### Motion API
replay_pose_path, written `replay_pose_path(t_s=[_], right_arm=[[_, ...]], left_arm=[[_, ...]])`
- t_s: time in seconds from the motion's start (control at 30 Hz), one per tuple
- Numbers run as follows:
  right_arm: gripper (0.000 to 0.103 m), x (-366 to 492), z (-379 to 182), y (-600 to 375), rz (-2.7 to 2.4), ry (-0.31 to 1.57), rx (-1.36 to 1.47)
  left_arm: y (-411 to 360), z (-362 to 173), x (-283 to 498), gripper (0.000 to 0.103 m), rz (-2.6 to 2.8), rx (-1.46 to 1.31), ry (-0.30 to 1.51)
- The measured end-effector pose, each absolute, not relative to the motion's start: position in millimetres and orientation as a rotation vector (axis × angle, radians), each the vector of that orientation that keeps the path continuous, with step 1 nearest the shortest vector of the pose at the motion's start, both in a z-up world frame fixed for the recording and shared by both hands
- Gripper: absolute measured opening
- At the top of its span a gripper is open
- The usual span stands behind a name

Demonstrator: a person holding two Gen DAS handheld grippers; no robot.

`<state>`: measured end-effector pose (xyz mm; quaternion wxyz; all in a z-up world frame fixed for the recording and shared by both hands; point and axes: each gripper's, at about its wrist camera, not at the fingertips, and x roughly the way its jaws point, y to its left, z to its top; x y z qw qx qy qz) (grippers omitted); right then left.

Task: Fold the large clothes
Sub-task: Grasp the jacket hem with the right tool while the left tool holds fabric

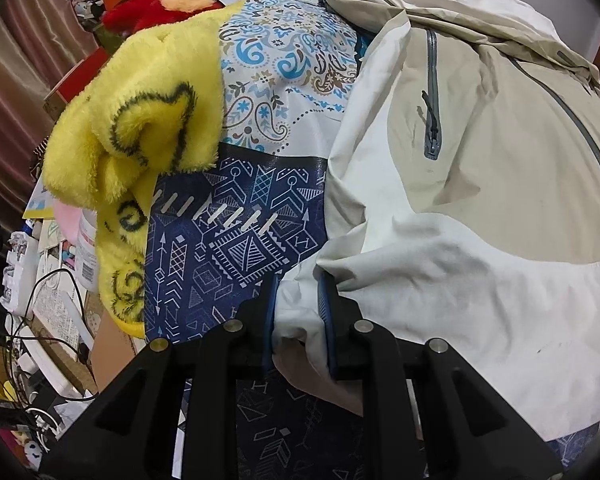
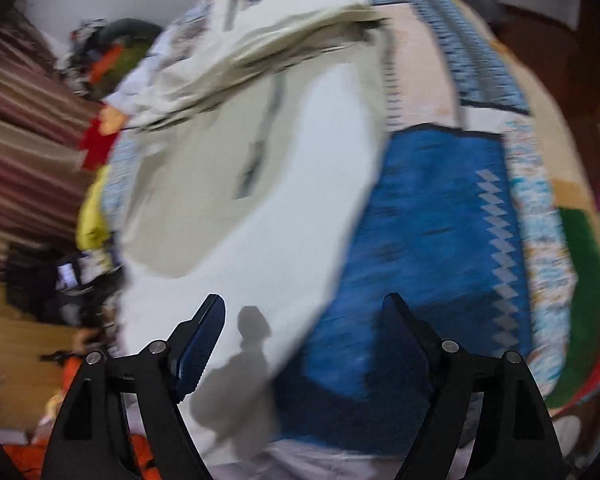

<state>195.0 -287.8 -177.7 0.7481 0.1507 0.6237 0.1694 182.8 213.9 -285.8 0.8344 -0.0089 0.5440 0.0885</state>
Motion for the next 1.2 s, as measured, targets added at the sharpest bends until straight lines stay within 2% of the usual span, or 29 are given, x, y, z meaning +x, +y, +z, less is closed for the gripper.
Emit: replay_pose_path(t_s=[0.07,0.2,0.23,0.3,0.37,0.57,0.77,1.0,1.2], right_arm=[[0.082,191.9,-190.6,-271.6,0.38,1.42,0.336],[0.082,185.3,-191.9,-248.9,0.327,1.391,0.21],[0.079,183.6,-190.4,-245.3,0.33,1.38,0.192],[0.07,182.7,-189.0,-241.3,0.338,1.37,0.159],[0.051,183.3,-184.4,-239.8,0.349,1.359,0.126],[0.012,194.9,-180.8,-241.7,0.403,1.332,0.161],[0.006,218.8,-173.0,-221.8,0.502,1.245,0.217],[0.005,261.1,-137.4,-212.9,0.599,1.07,0.305],[0.005,329.8,-103.4,-231.7,0.57,0.917,0.358]], left_arm=[[212.6,-285.2,184.3,0.019,0.19,-0.02,1.152],[210.4,-280.2,183.6,0.019,0.192,-0.023,1.146],[210.3,-277.7,182.9,0.019,0.19,-0.03,1.141],[208.2,-269.4,182.4,0.019,0.183,-0.039,1.122],[204.5,-257.2,183.3,0.019,0.17,-0.028,1.091],[178.5,-216.5,195.2,0.018,0.117,0.009,0.996],[156.2,-169.8,215.5,0.017,0.028,-0.028,0.904],[135.1,-93.8,261.9,0.017,-0.073,-0.129,0.767],[134.7,-33.1,320.7,0.017,-0.06,-0.158,0.624]])
